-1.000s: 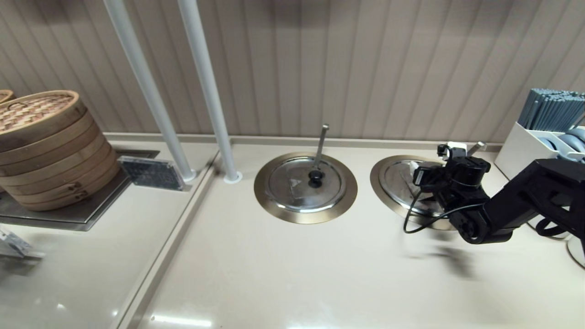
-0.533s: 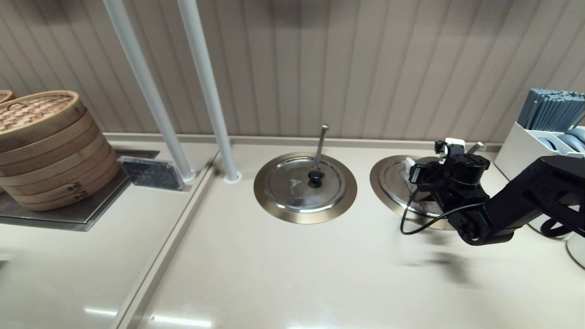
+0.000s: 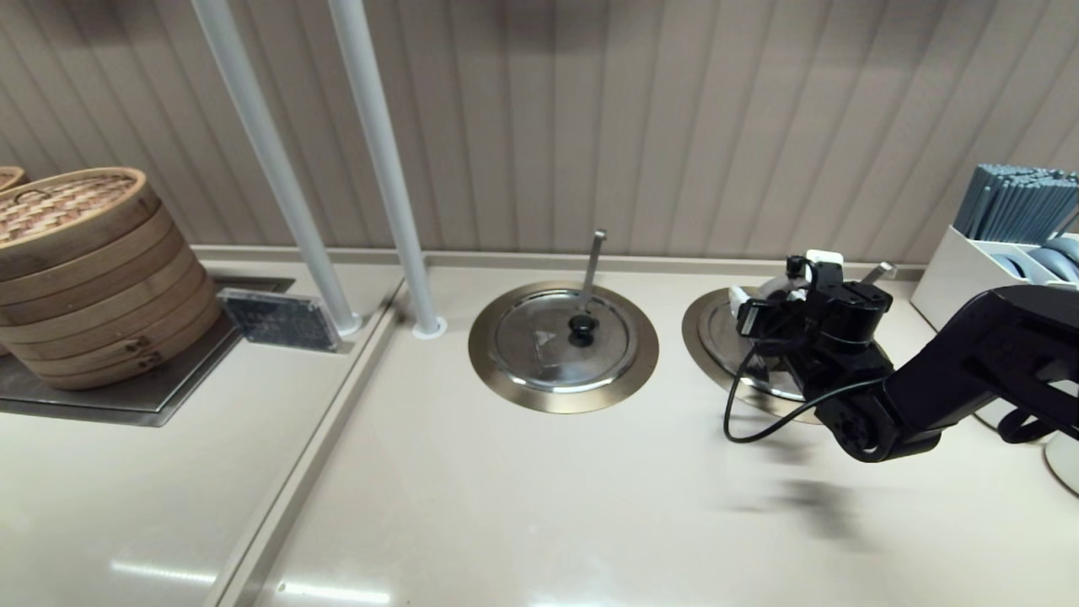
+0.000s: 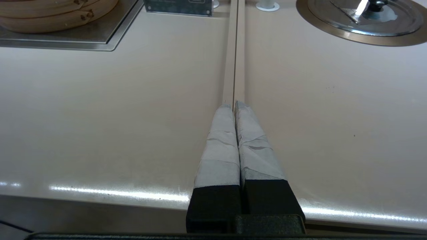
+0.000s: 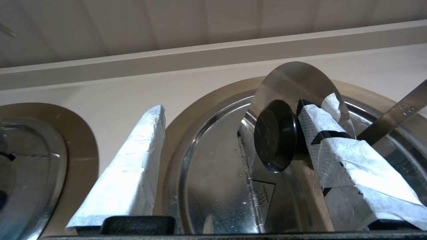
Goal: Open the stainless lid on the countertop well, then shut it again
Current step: Open the lid, then stir with a spoon
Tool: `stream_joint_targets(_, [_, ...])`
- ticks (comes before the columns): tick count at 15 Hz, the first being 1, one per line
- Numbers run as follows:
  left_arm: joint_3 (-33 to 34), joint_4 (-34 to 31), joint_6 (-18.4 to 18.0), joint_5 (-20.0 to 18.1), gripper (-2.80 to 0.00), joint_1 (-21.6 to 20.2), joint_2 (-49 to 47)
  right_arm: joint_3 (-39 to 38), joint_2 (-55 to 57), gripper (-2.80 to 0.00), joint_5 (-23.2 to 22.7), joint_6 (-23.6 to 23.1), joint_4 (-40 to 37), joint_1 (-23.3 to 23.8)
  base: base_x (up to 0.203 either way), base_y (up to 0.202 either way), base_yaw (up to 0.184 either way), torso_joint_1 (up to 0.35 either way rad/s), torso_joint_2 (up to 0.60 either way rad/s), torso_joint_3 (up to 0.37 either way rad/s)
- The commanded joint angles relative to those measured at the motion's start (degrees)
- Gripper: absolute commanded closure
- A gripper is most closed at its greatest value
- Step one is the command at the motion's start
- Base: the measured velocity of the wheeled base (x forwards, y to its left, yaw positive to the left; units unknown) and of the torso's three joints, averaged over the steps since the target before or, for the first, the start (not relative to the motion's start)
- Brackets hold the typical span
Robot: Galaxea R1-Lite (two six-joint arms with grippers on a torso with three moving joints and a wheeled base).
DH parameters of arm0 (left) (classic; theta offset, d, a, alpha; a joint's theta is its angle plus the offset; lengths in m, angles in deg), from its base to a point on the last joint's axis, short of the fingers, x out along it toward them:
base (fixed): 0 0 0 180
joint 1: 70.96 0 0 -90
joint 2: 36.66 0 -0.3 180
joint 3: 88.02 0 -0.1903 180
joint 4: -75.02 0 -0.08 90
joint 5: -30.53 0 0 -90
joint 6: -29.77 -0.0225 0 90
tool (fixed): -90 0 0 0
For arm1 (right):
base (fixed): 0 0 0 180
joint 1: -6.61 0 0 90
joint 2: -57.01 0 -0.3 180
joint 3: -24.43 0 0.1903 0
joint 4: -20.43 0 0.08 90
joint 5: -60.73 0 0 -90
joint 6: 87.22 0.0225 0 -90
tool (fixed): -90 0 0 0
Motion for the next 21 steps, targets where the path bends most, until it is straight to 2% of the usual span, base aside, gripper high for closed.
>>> stream_joint_targets(1, [0.05,0.03,-0.02,0.00,0.00,-0.01,0.00,-1.35,-1.02,-2.80,0.14,0.73,0.37,-1.73,0.000,0.000,0.000,0.000,0.00,0.000])
stream_joint_targets(8, [0.03,0.00,-0.02,0.00,0.00,-0.01,0.00,-5.14,-6.91,-2.80,0.75,2.59,0.38,-5.74,0.000,0.000,0.000,0.000,0.00,0.000])
stream_joint_targets(12, [0.05,0.03,-0.02,0.00,0.00,-0.01,0.00,-8.25,-12.91,-2.80,0.67,5.70,-0.12,-9.74,0.000,0.000,0.000,0.000,0.00,0.000])
stream_joint_targets(15, [0.02,0.02,-0.02,0.00,0.00,-0.01,0.00,-9.31,-17.78,-2.80,0.66,5.68,-1.44,-10.49,0.000,0.000,0.000,0.000,0.00,0.000])
stream_joint_targets(17, [0.05,0.03,-0.02,0.00,0.00,-0.01,0.00,-8.48,-18.94,-2.80,0.62,4.76,-6.33,-6.59,0.000,0.000,0.000,0.000,0.00,0.000])
stream_joint_targets(19, [0.05,0.03,-0.02,0.00,0.00,-0.01,0.00,-4.06,-17.36,-2.80,0.56,4.65,-12.47,-1.02,0.000,0.000,0.000,0.000,0.00,0.000])
stream_joint_targets(21, [0.04,0.01,-0.02,0.00,0.00,-0.01,0.00,0.54,-15.07,-2.80,0.51,5.23,-22.78,4.60,0.000,0.000,0.000,0.000,0.00,0.000])
